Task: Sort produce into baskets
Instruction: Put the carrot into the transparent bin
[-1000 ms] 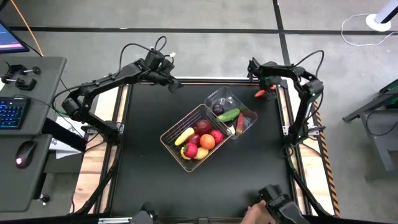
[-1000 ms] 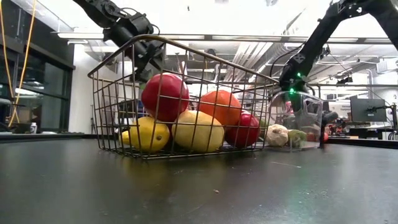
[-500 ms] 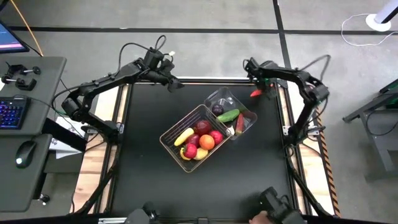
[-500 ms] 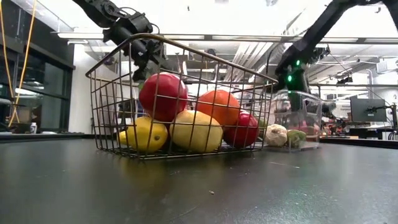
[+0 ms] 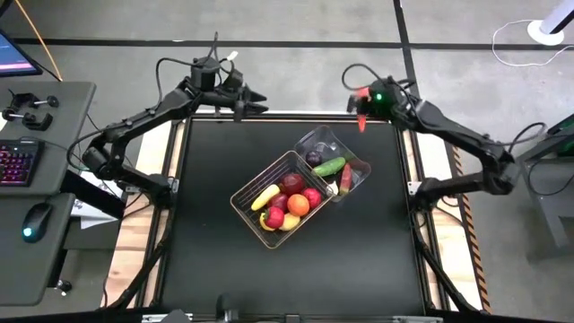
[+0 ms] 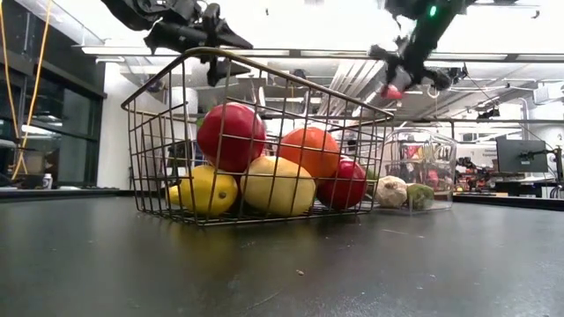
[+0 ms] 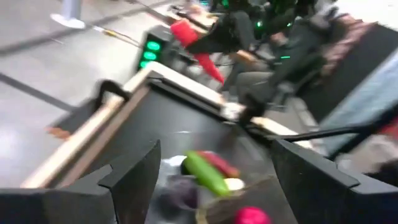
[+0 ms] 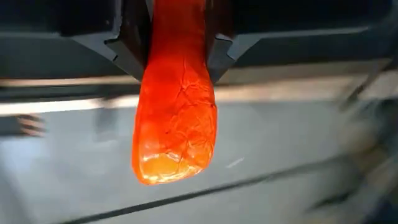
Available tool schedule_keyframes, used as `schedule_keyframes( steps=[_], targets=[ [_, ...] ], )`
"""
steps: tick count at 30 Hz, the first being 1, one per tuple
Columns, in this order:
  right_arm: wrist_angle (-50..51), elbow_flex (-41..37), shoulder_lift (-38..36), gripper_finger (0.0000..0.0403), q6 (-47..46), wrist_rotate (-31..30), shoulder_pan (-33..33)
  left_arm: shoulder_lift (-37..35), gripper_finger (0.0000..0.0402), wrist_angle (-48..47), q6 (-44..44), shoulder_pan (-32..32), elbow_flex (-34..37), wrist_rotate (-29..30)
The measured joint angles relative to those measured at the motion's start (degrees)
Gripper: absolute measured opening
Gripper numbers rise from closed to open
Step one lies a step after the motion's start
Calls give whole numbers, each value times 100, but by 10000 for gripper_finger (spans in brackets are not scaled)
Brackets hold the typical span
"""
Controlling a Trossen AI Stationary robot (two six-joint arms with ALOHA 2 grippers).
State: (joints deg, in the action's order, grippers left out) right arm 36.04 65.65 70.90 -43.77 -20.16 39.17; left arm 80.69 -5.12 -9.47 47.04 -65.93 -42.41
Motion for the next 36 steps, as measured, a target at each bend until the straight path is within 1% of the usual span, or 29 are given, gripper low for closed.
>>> schedule_keyframes(
  steps=[3,6,10,12,14,16,18,20,22,25,27,28,29,32,36],
  targets=[
    [-26,2,-195,80,499,649,-575,3,294,81,-411,-115,0,-464],
    [56,7,-148,80,634,992,-1118,2,294,79,-687,-353,0,-719],
    [119,7,146,80,924,1042,-1755,-63,294,154,-1047,-855,0,-724],
    [111,7,276,80,1245,1058,-1942,-171,294,206,-1209,-1224,0,-498],
    [138,7,377,80,1543,1064,-2030,-308,294,246,-1268,-1682,0,-32],
    [168,7,482,86,1800,1218,-2056,-452,289,241,-1286,-2176,0,583],
    [270,7,578,89,2047,1365,-2054,-622,277,199,-1292,-2713,0,1395],
    [371,7,654,86,2241,1418,-2055,-810,251,112,-1304,-3275,0,2318],
    [384,7,720,81,2429,1420,-2054,-1022,212,-39,-1346,-3835,3,3281],
    [397,7,729,82,2510,1318,-2054,-1380,123,-140,-1433,-4652,145,4622],
    [485,7,721,95,2589,1286,-2054,-1637,52,-210,-1474,-5108,320,5382],
    [591,7,721,105,2549,1287,-2054,-1784,27,-206,-1543,-5306,443,5754],
    [709,7,721,117,2408,1291,-2064,-1931,15,-224,-1635,-5475,568,6082],
    [930,7,721,158,2177,1284,-2147,-2389,15,-242,-1831,-5824,920,6759],
    [917,7,721,215,2009,1141,-2275,-3028,3,-225,-1736,-5996,1237,7155]
  ],
)
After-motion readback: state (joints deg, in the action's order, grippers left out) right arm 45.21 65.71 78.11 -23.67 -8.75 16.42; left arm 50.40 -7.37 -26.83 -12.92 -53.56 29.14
